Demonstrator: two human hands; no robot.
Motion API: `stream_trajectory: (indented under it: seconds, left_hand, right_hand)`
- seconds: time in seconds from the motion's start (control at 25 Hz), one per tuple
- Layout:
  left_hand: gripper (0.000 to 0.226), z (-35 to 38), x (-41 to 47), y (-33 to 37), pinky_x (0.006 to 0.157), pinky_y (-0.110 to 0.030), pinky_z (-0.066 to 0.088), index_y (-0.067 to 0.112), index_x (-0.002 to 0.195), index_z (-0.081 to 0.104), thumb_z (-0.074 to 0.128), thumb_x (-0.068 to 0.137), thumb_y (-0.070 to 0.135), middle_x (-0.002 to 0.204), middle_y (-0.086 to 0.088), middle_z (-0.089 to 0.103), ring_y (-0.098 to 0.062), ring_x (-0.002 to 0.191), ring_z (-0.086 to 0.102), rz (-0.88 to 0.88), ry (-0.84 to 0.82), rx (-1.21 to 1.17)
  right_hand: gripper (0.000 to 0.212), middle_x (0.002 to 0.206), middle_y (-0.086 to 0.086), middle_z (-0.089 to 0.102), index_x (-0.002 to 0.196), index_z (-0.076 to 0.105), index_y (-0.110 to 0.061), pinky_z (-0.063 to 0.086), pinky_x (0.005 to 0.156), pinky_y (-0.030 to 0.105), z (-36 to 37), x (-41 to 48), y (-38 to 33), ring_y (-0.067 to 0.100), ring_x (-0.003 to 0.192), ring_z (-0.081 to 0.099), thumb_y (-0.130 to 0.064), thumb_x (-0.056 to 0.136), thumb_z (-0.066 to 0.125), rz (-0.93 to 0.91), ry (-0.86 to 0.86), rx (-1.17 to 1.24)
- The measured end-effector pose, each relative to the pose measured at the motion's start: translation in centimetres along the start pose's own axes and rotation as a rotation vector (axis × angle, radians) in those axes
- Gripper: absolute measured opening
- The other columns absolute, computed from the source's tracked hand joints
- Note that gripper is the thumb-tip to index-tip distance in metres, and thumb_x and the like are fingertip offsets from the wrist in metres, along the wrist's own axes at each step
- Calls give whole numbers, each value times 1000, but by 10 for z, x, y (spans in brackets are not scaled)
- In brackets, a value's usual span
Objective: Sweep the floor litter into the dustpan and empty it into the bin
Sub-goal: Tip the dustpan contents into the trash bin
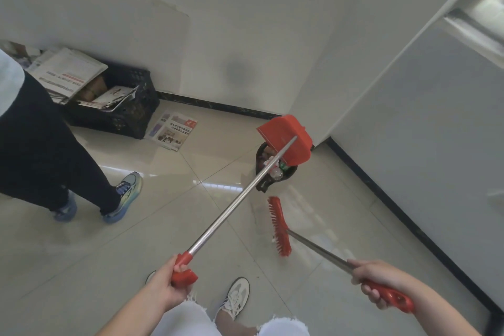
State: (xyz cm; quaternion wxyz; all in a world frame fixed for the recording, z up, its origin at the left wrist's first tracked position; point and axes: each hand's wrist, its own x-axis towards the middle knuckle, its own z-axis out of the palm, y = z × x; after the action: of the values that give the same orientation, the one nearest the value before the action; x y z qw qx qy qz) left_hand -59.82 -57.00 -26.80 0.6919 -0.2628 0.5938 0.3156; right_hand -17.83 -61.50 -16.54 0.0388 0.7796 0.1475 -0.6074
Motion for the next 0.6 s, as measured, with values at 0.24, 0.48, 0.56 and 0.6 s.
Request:
stream_trajectory:
  seconds: [0.24, 0.48, 0.56, 0.6]
  left_hand:
    - [32, 1, -45, 48, 29, -10, 36, 16, 80, 48, 53, 96, 43, 39, 3, 43, -2, 24, 39, 174, -61, 169]
    - [54, 63, -146, 92, 38, -13, 30, 10, 62, 51, 65, 80, 58, 41, 1, 36, -10, 31, 31, 825, 5, 771]
    - [54, 98, -174, 82, 43, -18, 33, 11, 59, 63, 66, 79, 61, 44, -3, 40, -15, 35, 35, 1050, 10, 1012]
    - [55, 116, -185, 73, 43, -19, 34, 10, 60, 65, 66, 80, 61, 44, -5, 41, -16, 36, 36, 1160, -10, 1130]
  right_hand:
    - [57, 51, 6, 43, 137, 46, -31, 26, 38, 16, -29, -18, 41, 14, 36, 37, -5, 86, 51, -27, 1, 120]
    - [56, 51, 7, 41, 138, 46, -29, 26, 35, 14, -79, -21, 104, 14, 34, 34, -3, 89, 49, 5, 5, 286]
    - [58, 50, 7, 41, 137, 46, -31, 27, 36, 14, -89, -21, 123, 14, 33, 34, -2, 87, 50, 5, 29, 296]
    - [59, 50, 7, 42, 137, 45, -33, 27, 37, 14, -94, -21, 133, 14, 33, 35, -2, 86, 50, 9, 45, 299]
